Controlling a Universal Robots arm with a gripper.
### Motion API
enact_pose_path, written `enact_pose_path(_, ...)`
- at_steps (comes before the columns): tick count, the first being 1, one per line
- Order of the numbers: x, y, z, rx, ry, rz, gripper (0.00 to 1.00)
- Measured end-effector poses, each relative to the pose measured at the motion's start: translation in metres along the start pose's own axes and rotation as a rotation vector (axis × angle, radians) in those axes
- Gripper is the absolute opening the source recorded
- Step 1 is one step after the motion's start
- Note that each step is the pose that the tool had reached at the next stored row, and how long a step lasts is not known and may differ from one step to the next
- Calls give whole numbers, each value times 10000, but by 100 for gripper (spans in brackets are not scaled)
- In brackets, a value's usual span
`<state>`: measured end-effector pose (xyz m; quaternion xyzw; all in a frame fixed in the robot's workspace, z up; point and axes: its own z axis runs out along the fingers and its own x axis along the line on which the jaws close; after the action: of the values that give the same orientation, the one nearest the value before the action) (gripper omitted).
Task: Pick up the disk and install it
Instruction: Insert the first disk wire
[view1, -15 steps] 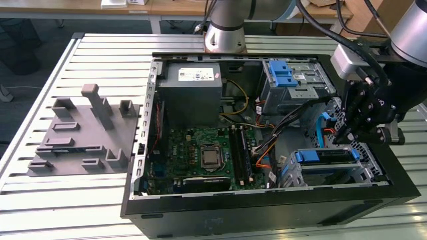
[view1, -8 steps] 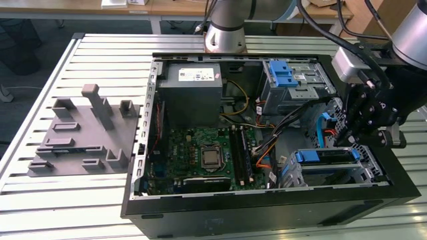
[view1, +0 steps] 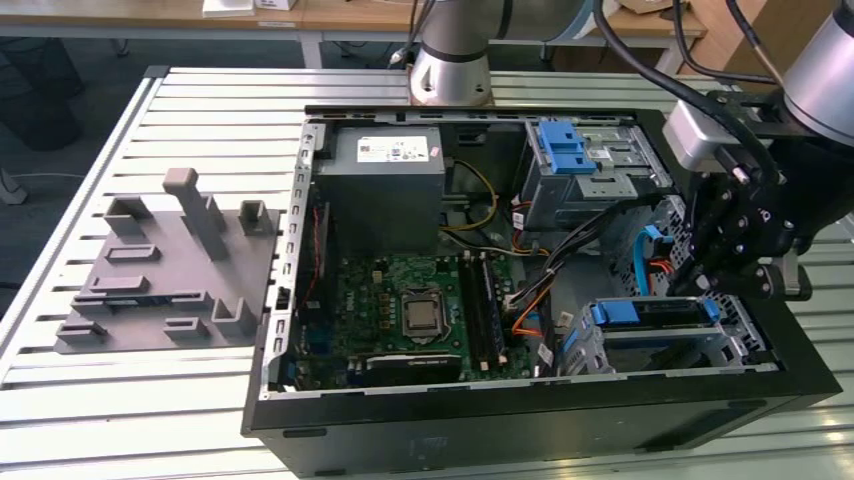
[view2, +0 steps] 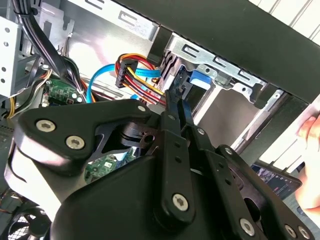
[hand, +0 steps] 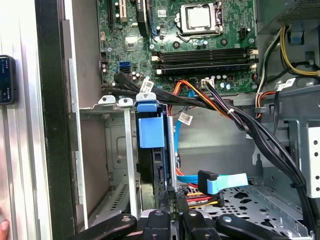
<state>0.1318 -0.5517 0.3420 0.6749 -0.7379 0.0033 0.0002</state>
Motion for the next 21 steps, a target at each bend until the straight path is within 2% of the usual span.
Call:
enact_pose_path(15,49,-4,35,0,1,1,16)
enact_pose_path(16,142,-12,57,2,22,5,16)
enact_pose_path(20,142,-12,58,2,21,5,18)
enact_pose_path(21,142,-12,58,1,20,5,27)
